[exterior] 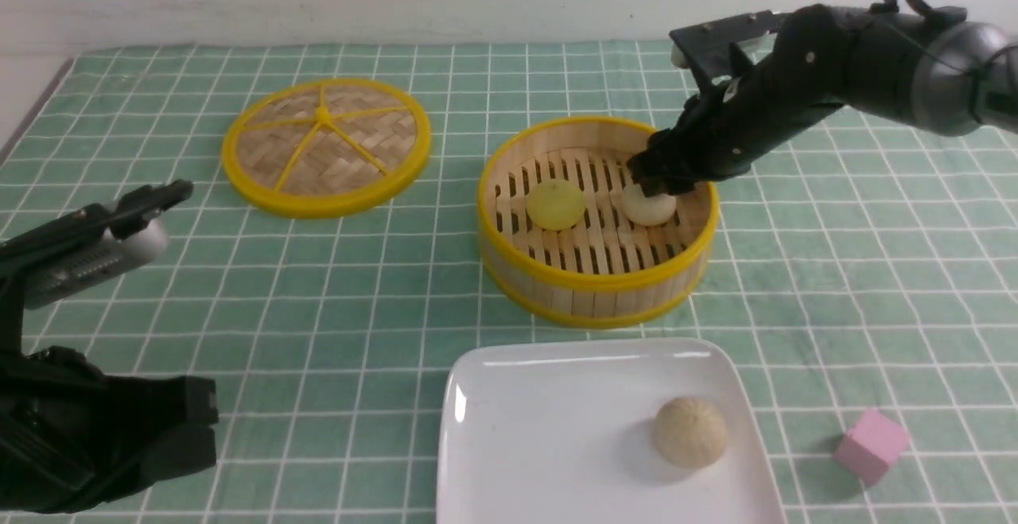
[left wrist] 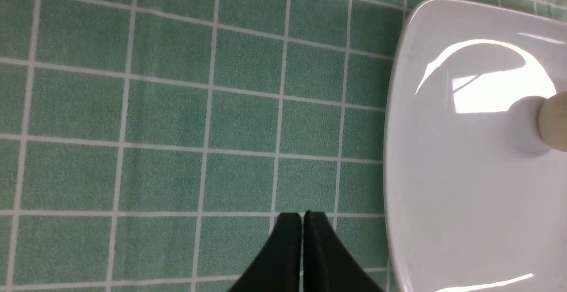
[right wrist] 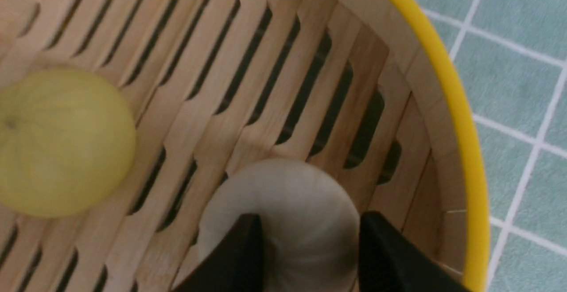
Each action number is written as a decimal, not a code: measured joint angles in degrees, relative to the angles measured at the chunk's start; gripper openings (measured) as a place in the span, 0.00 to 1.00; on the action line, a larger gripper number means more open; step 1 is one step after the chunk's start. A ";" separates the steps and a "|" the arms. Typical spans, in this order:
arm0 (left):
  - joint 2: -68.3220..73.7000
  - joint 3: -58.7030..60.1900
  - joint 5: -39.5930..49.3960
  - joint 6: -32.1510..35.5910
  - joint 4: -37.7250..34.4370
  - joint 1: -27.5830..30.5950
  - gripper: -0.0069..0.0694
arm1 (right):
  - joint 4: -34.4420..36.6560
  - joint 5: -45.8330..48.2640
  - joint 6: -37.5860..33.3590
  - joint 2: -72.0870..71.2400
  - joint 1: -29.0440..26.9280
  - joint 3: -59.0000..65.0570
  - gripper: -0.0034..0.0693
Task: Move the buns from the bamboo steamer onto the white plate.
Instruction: 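Reach toward a bun in the bamboo steamer with the right gripper, then move the steamed bun from the bamboo steamer onto the white plate with the right gripper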
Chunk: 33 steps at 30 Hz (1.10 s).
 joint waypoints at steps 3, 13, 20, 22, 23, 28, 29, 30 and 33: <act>0.00 0.00 -0.04 0.00 0.00 0.00 0.14 | 1.11 0.20 0.20 0.74 0.00 0.00 0.25; 0.00 0.00 -0.12 -3.37 -0.06 0.00 0.16 | 4.63 18.73 0.20 -19.47 0.98 4.06 0.07; 0.00 0.00 -0.88 -4.62 -0.11 0.00 0.18 | 11.71 11.77 -0.25 -28.08 12.38 29.43 0.08; 0.00 0.00 -1.13 -4.76 0.00 0.00 0.18 | 12.14 3.88 -0.28 -26.87 15.44 35.32 0.10; 0.00 0.00 -1.19 -4.76 0.00 0.00 0.18 | 12.14 0.76 -0.28 -26.44 16.22 37.47 0.11; 0.00 0.00 -1.26 -4.76 0.02 0.00 0.19 | 12.73 -7.82 -0.30 -24.80 17.03 41.27 0.18; 0.06 0.00 -1.40 -4.76 0.02 0.00 0.19 | 12.97 -9.60 -0.30 -24.38 17.03 41.34 0.25; 0.12 0.00 -1.48 -4.81 0.12 0.00 0.20 | 13.18 -10.23 -0.30 -24.31 17.03 41.34 0.29; 0.28 0.00 -2.23 -4.81 0.12 0.00 0.20 | 13.30 -9.99 -0.30 -24.91 16.75 40.68 0.48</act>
